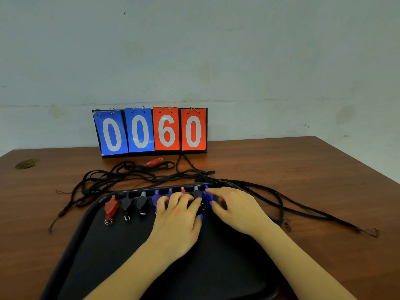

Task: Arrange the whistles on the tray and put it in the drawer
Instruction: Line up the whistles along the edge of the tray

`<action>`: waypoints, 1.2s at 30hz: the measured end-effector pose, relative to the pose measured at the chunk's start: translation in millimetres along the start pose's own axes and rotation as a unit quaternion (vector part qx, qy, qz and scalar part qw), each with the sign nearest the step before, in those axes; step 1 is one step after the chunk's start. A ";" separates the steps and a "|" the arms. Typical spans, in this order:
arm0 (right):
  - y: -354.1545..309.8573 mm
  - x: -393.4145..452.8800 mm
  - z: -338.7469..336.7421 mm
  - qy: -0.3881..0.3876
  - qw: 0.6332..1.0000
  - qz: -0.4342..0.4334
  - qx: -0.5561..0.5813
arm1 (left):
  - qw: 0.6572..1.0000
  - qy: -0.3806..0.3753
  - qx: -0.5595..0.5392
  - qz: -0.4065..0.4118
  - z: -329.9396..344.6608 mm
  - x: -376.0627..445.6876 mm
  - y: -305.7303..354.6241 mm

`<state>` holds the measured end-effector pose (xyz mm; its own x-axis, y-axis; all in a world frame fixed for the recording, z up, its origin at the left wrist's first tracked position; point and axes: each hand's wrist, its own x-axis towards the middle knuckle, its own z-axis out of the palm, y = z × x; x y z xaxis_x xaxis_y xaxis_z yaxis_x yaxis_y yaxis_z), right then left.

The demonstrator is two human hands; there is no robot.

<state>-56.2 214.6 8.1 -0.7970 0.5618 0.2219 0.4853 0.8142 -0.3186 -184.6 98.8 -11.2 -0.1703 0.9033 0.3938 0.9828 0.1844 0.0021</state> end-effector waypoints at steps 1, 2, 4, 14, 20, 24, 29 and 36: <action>0.4 0.2 0.6 0.008 1.000 -0.001 -0.009 | 1.000 0.010 -0.002 0.004 1.4 0.1 -0.3; 1.1 0.1 1.1 0.015 1.000 -0.001 -0.018 | 1.000 0.019 -0.003 0.007 2.7 0.1 -0.7; 2.3 0.4 2.0 0.019 0.999 -0.001 -0.035 | 0.999 0.031 0.009 0.012 4.8 -0.3 -1.4; 3.8 0.9 1.9 0.043 0.998 0.007 -0.042 | 0.998 0.046 0.042 0.022 10.5 0.4 -5.7; 4.9 1.4 1.7 0.044 0.998 0.009 -0.041 | 0.997 0.050 0.044 0.023 11.2 0.6 -4.9; 4.2 0.8 2.2 0.039 0.998 0.005 -0.045 | 0.997 0.062 0.047 0.019 11.8 0.2 -4.3; 5.8 0.2 4.9 0.049 0.997 0.000 -0.062 | 0.995 0.091 0.041 0.007 11.7 0.6 -2.8; 6.8 0.6 6.5 0.055 0.996 -0.004 -0.068 | 0.988 0.129 0.081 0.012 -13.7 4.6 -4.1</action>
<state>-55.7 219.5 0.1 -0.7600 0.5624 0.3257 0.5302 0.8264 -0.1899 -188.5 96.9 3.2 -0.1028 0.7828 0.6137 0.9588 0.2422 -0.1483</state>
